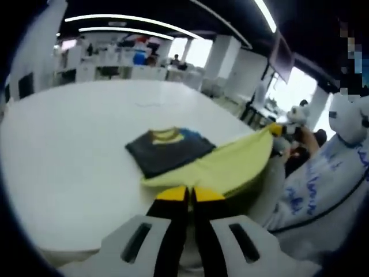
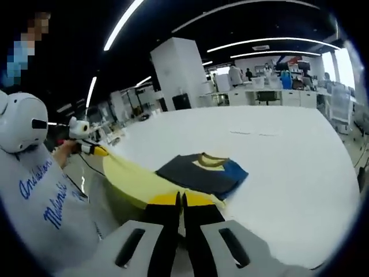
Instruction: Fold the garment on the visible template until the final outline fits inside the template.
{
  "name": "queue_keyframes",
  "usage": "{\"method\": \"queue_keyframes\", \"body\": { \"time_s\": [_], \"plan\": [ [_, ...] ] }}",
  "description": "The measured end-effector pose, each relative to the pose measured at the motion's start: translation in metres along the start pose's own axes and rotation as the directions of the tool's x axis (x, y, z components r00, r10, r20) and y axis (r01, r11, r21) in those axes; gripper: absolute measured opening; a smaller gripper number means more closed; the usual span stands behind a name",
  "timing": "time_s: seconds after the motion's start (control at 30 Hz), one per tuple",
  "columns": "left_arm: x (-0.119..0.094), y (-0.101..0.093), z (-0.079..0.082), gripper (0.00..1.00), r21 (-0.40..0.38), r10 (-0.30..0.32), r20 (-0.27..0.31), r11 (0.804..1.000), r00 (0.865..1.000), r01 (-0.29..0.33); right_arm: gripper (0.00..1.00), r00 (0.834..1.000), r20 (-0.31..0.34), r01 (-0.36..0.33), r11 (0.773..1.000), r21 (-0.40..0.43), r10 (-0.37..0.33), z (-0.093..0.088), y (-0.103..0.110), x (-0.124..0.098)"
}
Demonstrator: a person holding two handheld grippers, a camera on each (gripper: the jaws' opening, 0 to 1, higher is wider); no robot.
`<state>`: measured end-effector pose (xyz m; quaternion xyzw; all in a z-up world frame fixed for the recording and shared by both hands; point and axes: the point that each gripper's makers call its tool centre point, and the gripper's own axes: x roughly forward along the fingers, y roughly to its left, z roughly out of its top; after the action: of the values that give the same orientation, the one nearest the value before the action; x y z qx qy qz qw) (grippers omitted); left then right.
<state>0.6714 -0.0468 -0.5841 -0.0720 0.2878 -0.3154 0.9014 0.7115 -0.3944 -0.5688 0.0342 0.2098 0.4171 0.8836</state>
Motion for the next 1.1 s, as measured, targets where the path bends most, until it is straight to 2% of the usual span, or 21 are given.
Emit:
{"method": "queue_keyframes", "body": {
  "time_s": [0.13, 0.23, 0.33, 0.53, 0.73, 1.1],
  "plan": [
    [-0.007, -0.003, 0.004, 0.00, -0.006, -0.001, 0.029, 1.000, 1.000, 0.001, 0.02, 1.000, 0.022, -0.010, 1.000, 0.002, 0.010, 0.006, 0.004, -0.004],
    [-0.012, -0.006, 0.009, 0.00, -0.004, -0.011, 0.056, 1.000, 0.998, 0.011, 0.02, 0.997, 0.069, -0.027, 1.000, 0.014, 0.026, 0.015, 0.008, -0.009],
    [-0.017, -0.010, 0.015, 0.00, 0.003, -0.021, 0.084, 1.000, 0.996, 0.021, 0.02, 0.995, 0.088, -0.043, 0.999, 0.015, 0.042, 0.021, 0.013, -0.013],
    [-0.021, -0.019, 0.024, 0.00, 0.020, -0.050, 0.121, 0.999, 0.991, 0.048, 0.02, 0.992, 0.105, -0.073, 0.997, 0.009, 0.072, 0.025, 0.019, -0.017],
    [-0.027, -0.031, 0.034, 0.00, 0.031, -0.099, 0.173, 0.995, 0.980, 0.095, 0.02, 0.989, 0.122, -0.089, 0.996, 0.015, 0.086, 0.026, 0.020, -0.023],
    [-0.031, -0.038, 0.043, 0.00, 0.049, -0.127, 0.206, 0.992, 0.970, 0.119, 0.02, 0.976, 0.186, -0.116, 0.993, 0.014, 0.112, 0.039, 0.024, -0.034]
  ]
}}
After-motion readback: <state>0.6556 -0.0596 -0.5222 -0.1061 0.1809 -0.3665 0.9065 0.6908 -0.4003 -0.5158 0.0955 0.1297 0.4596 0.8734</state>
